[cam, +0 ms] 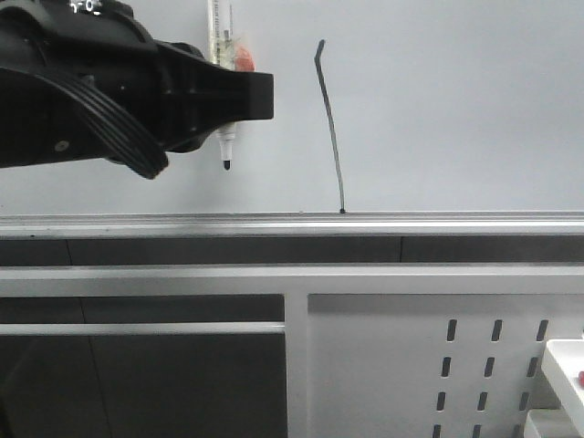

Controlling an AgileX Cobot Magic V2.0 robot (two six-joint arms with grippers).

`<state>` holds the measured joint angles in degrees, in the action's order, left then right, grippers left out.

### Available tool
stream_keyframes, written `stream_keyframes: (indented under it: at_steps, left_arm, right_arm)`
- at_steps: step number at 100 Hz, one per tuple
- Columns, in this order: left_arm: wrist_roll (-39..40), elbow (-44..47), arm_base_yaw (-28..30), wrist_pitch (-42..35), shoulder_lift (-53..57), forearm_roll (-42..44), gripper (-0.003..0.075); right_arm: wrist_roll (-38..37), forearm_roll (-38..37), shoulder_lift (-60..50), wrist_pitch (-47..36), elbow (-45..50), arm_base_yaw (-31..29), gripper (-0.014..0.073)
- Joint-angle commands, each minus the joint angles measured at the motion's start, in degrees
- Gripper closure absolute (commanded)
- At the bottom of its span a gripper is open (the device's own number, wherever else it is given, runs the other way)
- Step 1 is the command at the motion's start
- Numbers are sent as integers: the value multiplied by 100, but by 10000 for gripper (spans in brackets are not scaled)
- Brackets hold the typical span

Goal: Write number 1 on whiteboard

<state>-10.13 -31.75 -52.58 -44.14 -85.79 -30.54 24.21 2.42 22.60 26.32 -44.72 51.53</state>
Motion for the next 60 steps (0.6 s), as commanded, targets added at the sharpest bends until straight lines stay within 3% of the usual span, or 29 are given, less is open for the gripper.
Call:
stream_keyframes:
  at_steps: [1, 30, 60]
  left_arm:
    - [10, -172, 9, -529, 130, -94, 740]
    - [10, -322, 9, -560, 130, -95, 740]
    - [10, -613, 430, 44, 85, -95, 740]
  right_arm:
    - [6, 11, 36, -353, -131, -30, 643]
    - [6, 64, 36, -176, -131, -30, 643]
    - [6, 169, 36, -176, -131, -30, 643]
